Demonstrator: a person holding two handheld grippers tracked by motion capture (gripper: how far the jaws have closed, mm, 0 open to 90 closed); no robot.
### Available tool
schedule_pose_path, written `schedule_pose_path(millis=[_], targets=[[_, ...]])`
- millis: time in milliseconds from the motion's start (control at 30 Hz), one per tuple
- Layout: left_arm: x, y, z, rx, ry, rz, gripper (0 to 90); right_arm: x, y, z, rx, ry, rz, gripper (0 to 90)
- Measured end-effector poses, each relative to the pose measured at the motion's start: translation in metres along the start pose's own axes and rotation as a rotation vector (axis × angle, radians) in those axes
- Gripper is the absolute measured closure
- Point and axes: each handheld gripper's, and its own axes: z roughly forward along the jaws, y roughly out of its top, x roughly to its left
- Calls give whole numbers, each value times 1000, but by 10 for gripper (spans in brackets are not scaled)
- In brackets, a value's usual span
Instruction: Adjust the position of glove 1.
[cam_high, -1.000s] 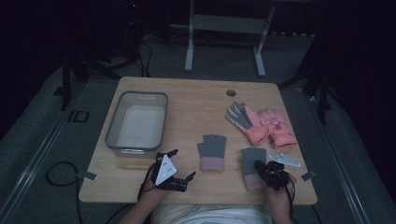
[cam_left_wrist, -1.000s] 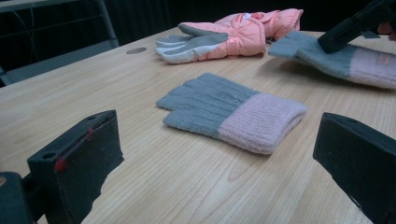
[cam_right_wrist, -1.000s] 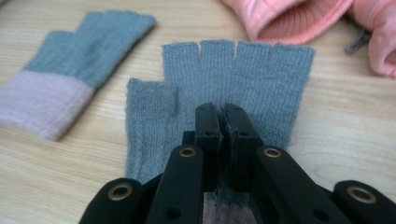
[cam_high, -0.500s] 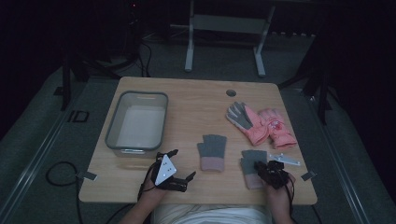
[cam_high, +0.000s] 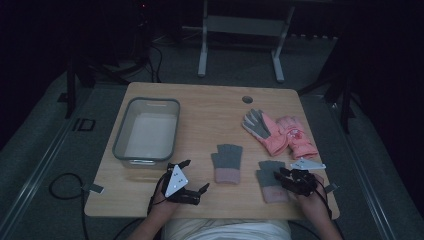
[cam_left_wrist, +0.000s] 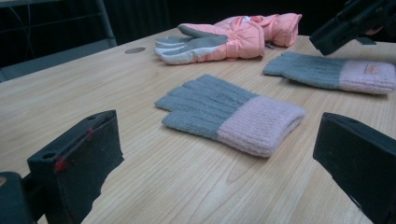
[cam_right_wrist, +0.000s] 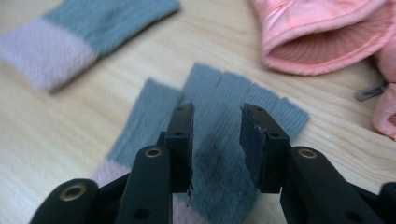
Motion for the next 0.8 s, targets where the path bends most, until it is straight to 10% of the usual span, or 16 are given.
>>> schedule_pose_path(millis=[467,800], targets=[[1,0,0,-1,-3,-8,6,-4,-8,14,75,28,-44,607],[2,0,0,4,-4,-16,6,3,-7,16,69,-31,-17,832]])
